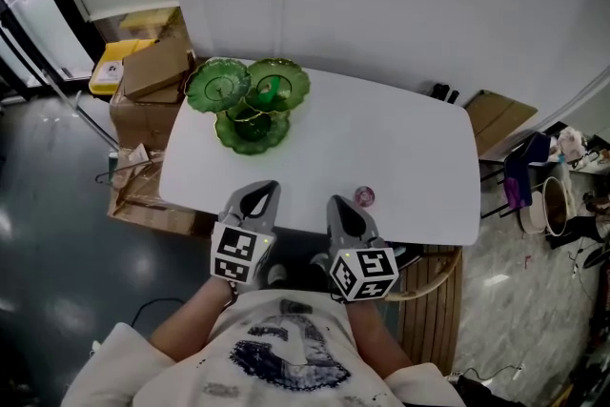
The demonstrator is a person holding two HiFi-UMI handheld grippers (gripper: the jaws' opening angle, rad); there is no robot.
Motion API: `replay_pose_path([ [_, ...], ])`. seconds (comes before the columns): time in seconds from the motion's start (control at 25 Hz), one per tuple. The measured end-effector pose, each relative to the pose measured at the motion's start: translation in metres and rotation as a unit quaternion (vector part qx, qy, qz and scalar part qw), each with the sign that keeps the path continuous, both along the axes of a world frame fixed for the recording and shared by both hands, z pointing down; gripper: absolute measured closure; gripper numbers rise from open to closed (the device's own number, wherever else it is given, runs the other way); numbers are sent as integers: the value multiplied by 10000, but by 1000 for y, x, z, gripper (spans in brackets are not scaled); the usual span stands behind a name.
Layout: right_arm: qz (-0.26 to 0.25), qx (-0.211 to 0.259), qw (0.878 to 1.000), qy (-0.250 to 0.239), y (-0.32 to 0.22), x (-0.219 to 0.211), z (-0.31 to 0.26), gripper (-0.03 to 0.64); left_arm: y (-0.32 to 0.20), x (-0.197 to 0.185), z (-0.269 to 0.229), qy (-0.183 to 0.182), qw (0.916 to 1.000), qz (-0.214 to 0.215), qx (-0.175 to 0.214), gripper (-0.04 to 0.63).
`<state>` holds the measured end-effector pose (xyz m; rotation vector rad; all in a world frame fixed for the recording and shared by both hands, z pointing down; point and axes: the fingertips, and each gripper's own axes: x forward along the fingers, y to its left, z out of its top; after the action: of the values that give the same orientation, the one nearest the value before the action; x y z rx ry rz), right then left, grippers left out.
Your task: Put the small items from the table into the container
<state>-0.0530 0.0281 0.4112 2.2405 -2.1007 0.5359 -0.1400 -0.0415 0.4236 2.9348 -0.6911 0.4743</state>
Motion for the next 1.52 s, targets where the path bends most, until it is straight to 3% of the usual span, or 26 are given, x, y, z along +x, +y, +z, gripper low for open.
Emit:
replay_pose_path([
  [0.44,137,-144,9998,-29,9,16,8,620,1,17,10,86,9999,109,-93,606],
  [0.92,243,-642,9976,-100,31,72,36,619,28,81,39,-226,9968,455,-611,606],
  [1.52,-161,-1194,9926,-122,42,159,94,608,47,156,86,-631,9939,25,-899,606],
])
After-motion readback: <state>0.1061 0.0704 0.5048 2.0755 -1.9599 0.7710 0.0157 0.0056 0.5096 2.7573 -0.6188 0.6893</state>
